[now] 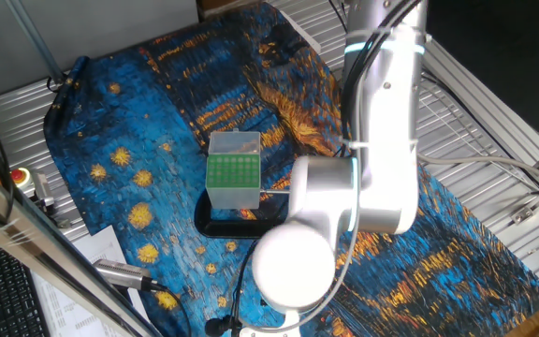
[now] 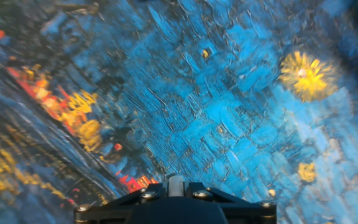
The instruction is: Insert a large pipette tip into the holder for large pipette tips
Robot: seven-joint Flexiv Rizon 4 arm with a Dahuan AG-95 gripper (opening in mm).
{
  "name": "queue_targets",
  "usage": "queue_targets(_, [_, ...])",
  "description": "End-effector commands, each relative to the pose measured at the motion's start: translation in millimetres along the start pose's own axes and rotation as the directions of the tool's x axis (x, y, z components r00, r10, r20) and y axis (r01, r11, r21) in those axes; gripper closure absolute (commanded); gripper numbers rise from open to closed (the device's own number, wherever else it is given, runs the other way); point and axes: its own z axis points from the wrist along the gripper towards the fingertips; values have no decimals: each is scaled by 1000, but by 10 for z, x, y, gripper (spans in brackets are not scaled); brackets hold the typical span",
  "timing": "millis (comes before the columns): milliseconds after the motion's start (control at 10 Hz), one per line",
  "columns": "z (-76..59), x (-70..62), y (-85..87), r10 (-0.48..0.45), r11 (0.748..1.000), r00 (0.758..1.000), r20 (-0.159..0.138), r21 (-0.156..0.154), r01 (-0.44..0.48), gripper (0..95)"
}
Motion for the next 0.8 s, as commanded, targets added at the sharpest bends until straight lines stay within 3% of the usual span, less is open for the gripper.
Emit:
queue_targets(100, [-184, 23, -146, -41, 999, 999, -3, -4, 41, 950])
queue_targets(800, [-221, 35, -181, -160, 987, 987, -1, -6, 160, 950])
